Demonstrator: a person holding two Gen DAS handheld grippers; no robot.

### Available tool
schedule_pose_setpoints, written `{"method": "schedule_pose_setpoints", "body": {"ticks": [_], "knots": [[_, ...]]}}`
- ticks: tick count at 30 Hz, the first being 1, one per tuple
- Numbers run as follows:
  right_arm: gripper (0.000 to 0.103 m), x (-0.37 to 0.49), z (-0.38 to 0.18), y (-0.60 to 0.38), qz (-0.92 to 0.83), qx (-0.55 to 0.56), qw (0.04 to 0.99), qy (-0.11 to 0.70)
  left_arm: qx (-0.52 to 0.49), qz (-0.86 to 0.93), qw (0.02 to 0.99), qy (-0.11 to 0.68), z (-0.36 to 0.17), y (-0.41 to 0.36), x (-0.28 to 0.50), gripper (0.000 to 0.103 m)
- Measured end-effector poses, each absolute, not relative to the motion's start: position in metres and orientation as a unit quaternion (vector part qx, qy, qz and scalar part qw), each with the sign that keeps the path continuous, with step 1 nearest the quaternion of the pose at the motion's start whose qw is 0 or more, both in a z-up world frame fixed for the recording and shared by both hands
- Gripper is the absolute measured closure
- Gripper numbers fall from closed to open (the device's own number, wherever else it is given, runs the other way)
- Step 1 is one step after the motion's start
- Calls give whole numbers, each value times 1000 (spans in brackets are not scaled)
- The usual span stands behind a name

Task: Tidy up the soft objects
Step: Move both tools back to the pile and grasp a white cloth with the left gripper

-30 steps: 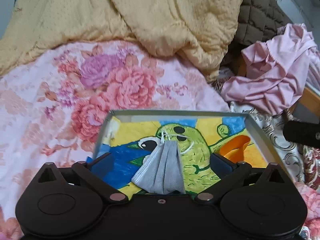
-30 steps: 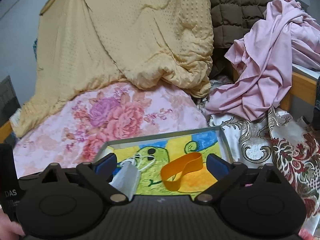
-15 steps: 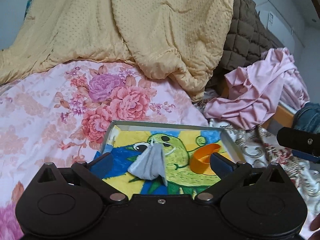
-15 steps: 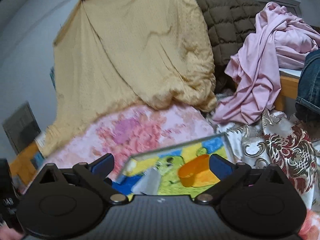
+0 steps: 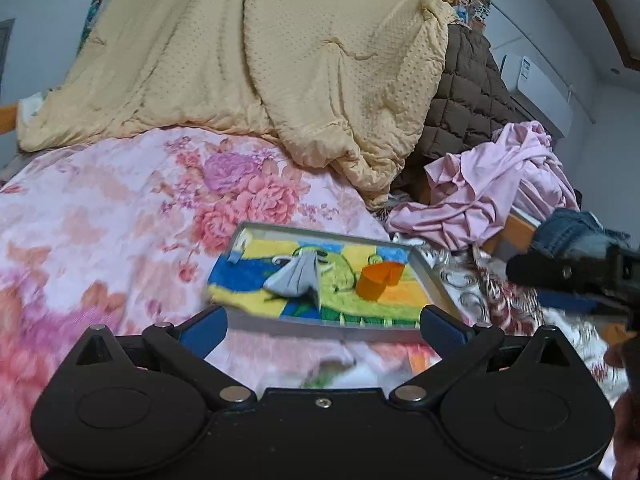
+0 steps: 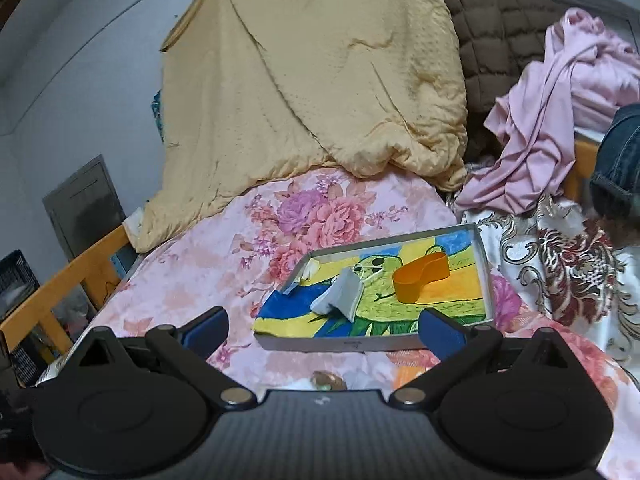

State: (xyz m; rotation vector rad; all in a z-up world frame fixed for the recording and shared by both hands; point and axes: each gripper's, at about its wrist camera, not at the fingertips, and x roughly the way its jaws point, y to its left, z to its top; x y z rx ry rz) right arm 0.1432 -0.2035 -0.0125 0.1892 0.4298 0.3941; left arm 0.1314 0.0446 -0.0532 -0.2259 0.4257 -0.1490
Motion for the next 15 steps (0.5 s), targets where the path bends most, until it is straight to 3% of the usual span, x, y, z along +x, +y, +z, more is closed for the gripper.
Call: {"method": "schedule_pose_setpoints", "body": {"ticks": [15], "knots": [[0,91,-34,-235,160,116,948,248,-79,-81,967,229,-74,24,67,1]]}}
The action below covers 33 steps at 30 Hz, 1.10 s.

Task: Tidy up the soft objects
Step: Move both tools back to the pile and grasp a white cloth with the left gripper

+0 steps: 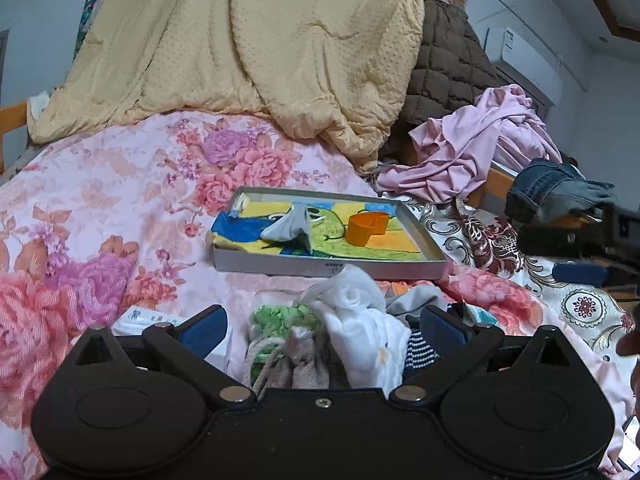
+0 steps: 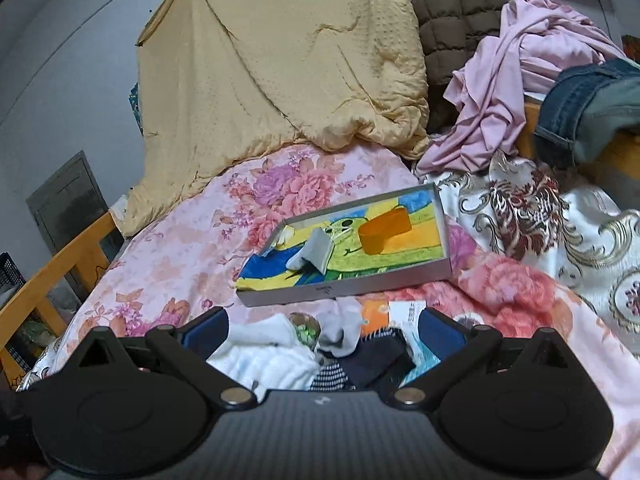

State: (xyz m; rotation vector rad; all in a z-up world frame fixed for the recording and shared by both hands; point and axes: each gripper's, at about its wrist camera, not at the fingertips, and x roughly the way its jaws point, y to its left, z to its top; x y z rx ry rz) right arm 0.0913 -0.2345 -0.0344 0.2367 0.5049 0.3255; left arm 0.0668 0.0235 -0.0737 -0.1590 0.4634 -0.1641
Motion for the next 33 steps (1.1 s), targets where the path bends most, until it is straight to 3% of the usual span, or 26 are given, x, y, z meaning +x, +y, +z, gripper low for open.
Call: {"method": "schedule_pose_setpoints", "body": {"ticks": [15,33], "knots": [[0,75,-26,-231,153,105,952,245,-49,-97,971,212,-68,7,90,1],[0,84,-31,-227,155,109,948,256,-40,-93,960,262,-97,-1,153,1]]}}
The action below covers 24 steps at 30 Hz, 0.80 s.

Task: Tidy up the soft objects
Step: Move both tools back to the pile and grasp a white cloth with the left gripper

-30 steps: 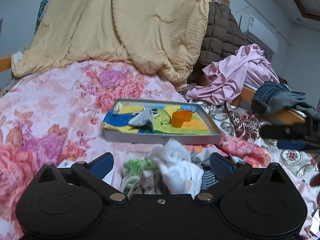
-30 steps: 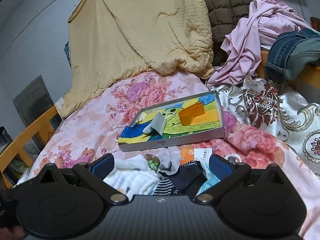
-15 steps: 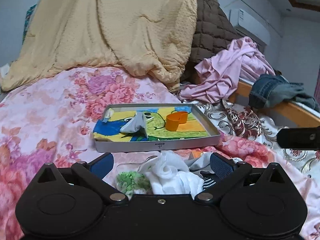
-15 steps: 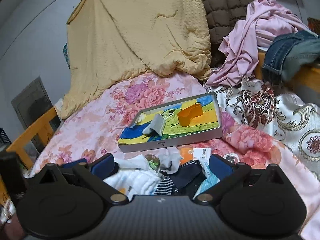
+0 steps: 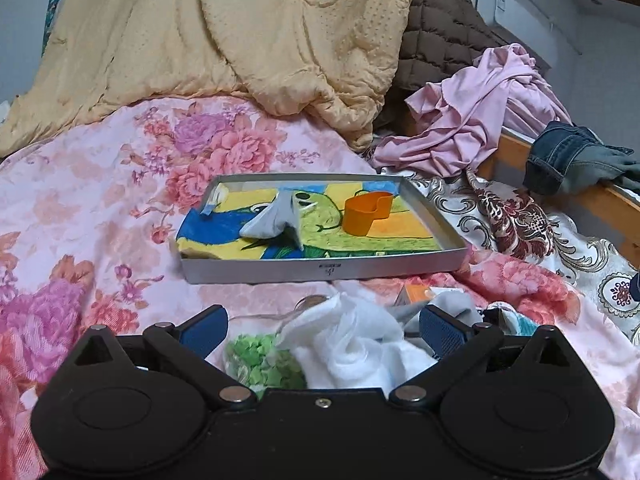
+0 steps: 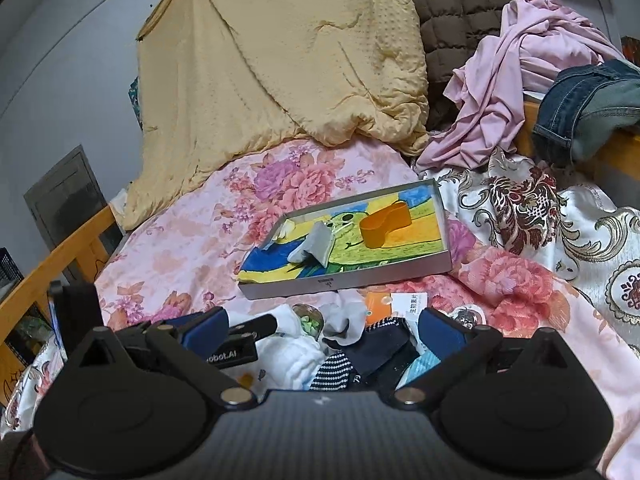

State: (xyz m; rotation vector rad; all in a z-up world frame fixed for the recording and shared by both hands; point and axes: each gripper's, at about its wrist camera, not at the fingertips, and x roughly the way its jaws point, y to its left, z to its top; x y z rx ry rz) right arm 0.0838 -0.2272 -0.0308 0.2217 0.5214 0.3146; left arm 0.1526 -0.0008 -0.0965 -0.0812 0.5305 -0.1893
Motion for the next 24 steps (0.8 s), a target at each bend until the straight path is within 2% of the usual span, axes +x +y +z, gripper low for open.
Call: {"method": "schedule_pose_setpoints", "body": {"ticks": [4,6,17,20,24], "knots": [[0,87,-33,-229,151,120,946,262,-38,-102,958,266,-99,-5,160,3],[0,86,-34,-229,150,119,946,262,-34,-105,957,267,-101,-9,162,8],[0,87,-35,-230,151,121,946,262,-31,-115,955,270,-107,-14,162,46],[0,87,-34,-230,152,120,946,262,-36,-113,956,268,-106,-10,157,54],[0,87,-37,-228,157,119,945,263,-45,-110,961,250,-98,-4,149,56]]}}
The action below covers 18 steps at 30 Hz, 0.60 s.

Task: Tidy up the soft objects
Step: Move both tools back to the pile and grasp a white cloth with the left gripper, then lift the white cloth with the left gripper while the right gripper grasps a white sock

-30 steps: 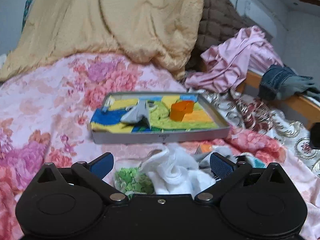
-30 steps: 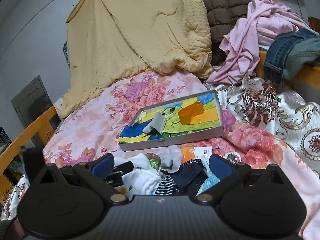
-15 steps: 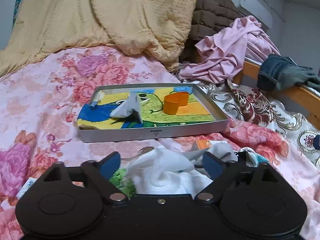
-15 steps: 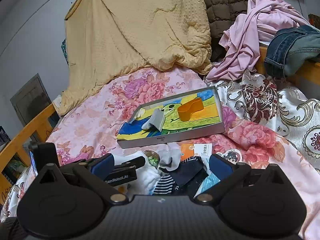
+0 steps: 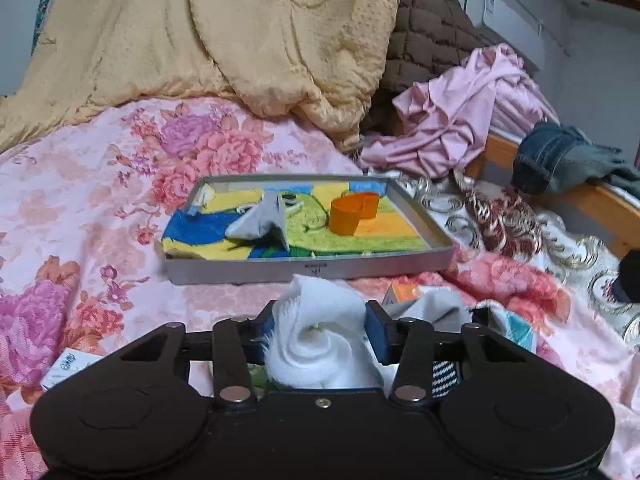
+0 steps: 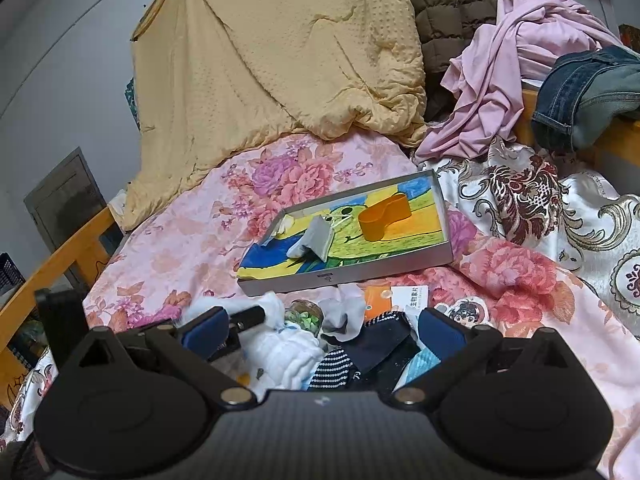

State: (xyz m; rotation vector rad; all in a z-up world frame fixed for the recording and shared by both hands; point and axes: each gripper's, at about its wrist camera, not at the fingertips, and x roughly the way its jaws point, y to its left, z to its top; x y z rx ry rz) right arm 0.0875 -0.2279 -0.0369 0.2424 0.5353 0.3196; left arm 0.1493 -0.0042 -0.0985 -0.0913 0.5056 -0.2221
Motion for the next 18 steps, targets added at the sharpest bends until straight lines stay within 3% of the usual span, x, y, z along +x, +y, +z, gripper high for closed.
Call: {"method": "schedule_pose_setpoints", "body": {"ticks": [6,10,18], "knots": [[0,86,-40,-227,159,121,944,264,-62,-100,966,230,-88,3,145,70],[0,86,-39,-229,157,123,943,266,-67,-95,968,221,-84,7,138,88],[0,88,-43,-222,166,111,942,270,-68,-88,973,204,-77,19,110,92]]}}
